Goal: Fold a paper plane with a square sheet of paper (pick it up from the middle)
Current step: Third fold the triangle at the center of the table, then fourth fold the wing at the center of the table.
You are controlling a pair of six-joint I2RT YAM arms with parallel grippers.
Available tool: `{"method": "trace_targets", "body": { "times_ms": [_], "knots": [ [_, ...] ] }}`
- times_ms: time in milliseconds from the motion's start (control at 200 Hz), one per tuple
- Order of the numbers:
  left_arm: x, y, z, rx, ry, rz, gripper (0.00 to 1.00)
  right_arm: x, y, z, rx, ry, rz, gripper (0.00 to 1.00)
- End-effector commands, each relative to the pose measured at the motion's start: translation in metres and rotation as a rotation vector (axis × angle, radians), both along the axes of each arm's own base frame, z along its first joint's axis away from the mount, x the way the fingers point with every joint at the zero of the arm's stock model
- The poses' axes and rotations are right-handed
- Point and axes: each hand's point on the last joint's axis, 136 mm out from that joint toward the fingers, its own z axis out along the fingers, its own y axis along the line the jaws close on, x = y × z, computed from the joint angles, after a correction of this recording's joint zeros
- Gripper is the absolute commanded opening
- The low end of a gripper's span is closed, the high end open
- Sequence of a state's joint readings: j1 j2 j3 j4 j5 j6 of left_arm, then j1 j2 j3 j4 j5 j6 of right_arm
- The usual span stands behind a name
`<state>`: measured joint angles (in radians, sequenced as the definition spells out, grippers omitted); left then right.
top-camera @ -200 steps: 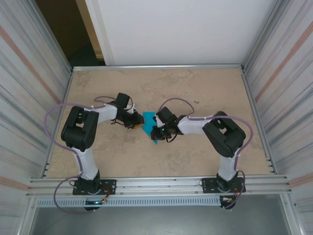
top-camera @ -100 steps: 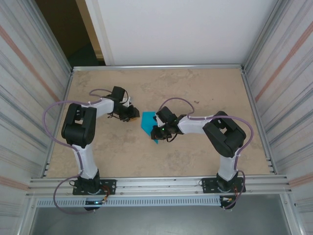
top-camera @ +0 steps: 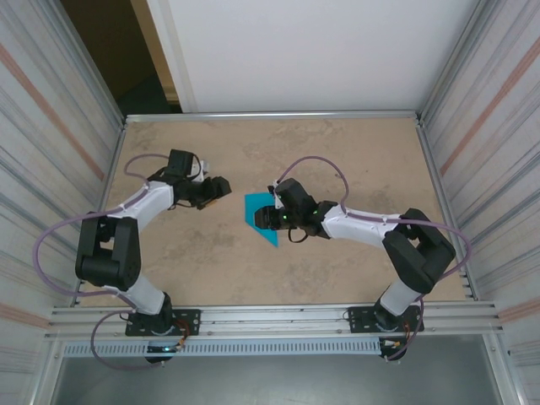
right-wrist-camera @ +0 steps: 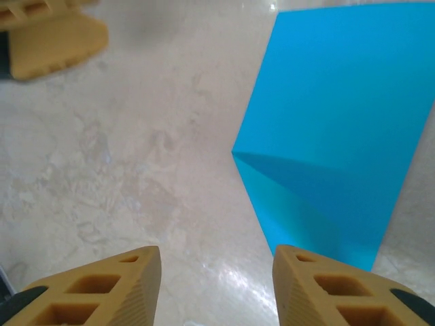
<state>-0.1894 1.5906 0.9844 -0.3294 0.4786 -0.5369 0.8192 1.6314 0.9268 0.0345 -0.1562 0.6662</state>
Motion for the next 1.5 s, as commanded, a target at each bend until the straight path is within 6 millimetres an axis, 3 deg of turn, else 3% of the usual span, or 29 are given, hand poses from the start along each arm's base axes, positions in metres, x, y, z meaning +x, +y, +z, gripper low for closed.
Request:
{"method": "trace_targets", "body": {
  "times_ms": [0,115,246,451,797,1007,1148,1298,1493],
  "knots": [
    [-0.013,0.001,-0.002,-0.026,0.014,0.007,0.74,0.008,-0.009,0.001,0.0,-0.023,-0.099,0.49],
    [-0.019,0.005,-0.005,-0.031,0.002,0.022,0.89,0.006,-0.011,-0.012,-0.022,0.031,-0.125,0.5],
    [-0.022,0.004,-0.003,-0.053,-0.017,0.017,0.98,0.005,-0.009,-0.03,-0.021,0.105,-0.138,0.5],
    [-0.021,-0.006,0.002,-0.122,-0.027,-0.01,0.99,0.008,-0.012,-0.05,-0.02,0.192,-0.172,0.48],
    [-0.027,-0.023,0.007,-0.24,-0.022,-0.049,0.98,0.016,-0.022,-0.059,0.001,0.236,-0.232,0.45],
    [-0.037,-0.038,0.004,-0.281,0.026,-0.071,0.93,0.02,-0.015,-0.058,0.019,0.24,-0.212,0.4],
    [-0.048,-0.05,-0.006,-0.288,0.079,-0.086,0.88,0.02,-0.018,-0.068,0.004,0.262,-0.219,0.38],
    [-0.058,-0.066,-0.017,-0.301,0.135,-0.102,0.74,0.018,-0.021,-0.077,-0.005,0.282,-0.228,0.34],
    [-0.06,-0.072,-0.036,-0.28,0.202,-0.074,0.55,0.018,-0.024,-0.081,-0.01,0.293,-0.234,0.29]
  ]
}}
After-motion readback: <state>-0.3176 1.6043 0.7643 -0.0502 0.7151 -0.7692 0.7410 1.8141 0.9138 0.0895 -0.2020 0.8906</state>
